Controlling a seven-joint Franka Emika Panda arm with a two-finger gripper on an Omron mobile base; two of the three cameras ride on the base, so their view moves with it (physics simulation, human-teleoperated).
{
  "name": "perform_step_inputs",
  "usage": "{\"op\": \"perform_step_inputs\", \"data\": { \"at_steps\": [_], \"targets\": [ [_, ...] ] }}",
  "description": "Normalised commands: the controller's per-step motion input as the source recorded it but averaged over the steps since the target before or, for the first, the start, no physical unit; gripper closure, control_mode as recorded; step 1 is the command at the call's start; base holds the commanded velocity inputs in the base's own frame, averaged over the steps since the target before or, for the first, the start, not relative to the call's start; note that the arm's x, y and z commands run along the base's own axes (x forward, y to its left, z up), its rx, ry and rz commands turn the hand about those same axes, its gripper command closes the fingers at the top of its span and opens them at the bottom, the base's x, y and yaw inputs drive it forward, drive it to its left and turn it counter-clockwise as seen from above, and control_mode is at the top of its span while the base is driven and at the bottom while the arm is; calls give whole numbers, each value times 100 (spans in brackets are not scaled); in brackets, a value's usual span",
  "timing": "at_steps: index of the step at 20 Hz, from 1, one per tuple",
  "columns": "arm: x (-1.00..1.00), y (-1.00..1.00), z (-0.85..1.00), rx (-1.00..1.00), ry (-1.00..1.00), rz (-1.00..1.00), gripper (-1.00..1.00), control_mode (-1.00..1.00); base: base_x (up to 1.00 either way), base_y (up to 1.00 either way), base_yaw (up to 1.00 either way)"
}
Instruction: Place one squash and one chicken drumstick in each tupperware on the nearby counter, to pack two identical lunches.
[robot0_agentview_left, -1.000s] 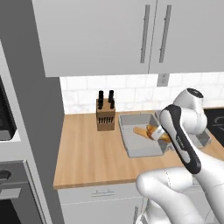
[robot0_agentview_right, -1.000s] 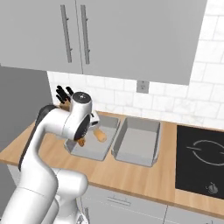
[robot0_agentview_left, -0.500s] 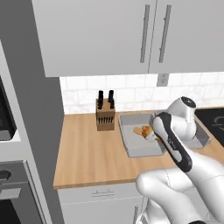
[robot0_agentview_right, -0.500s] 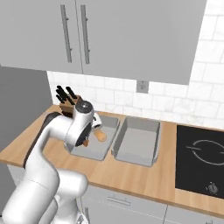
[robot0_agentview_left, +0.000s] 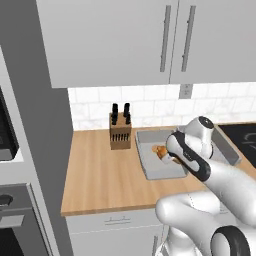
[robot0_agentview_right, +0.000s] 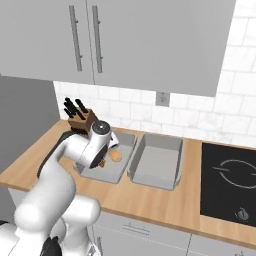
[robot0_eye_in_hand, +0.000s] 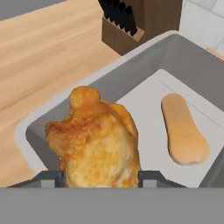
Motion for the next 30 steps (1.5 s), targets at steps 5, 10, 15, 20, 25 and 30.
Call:
{"op": "perform_step_inputs", "data": {
  "at_steps": [5, 10, 15, 20, 25, 30],
  "targets": [
    [35, 0, -31, 0, 0, 7, 100, -100, 0, 0, 0],
    [28, -1, -27, 0, 0, 5, 100, -100, 0, 0, 0],
    [28, -11, -24, 0, 0, 1, 100, -100, 0, 0, 0],
    [34, -4, -27, 0, 0, 1, -100, -100, 0, 0, 0],
    [8, 0, 17, 0, 0, 1, -100, -100, 0, 0, 0],
    [1, 0, 90, 0, 0, 0, -100, -100, 0, 0, 0]
  ]
}}
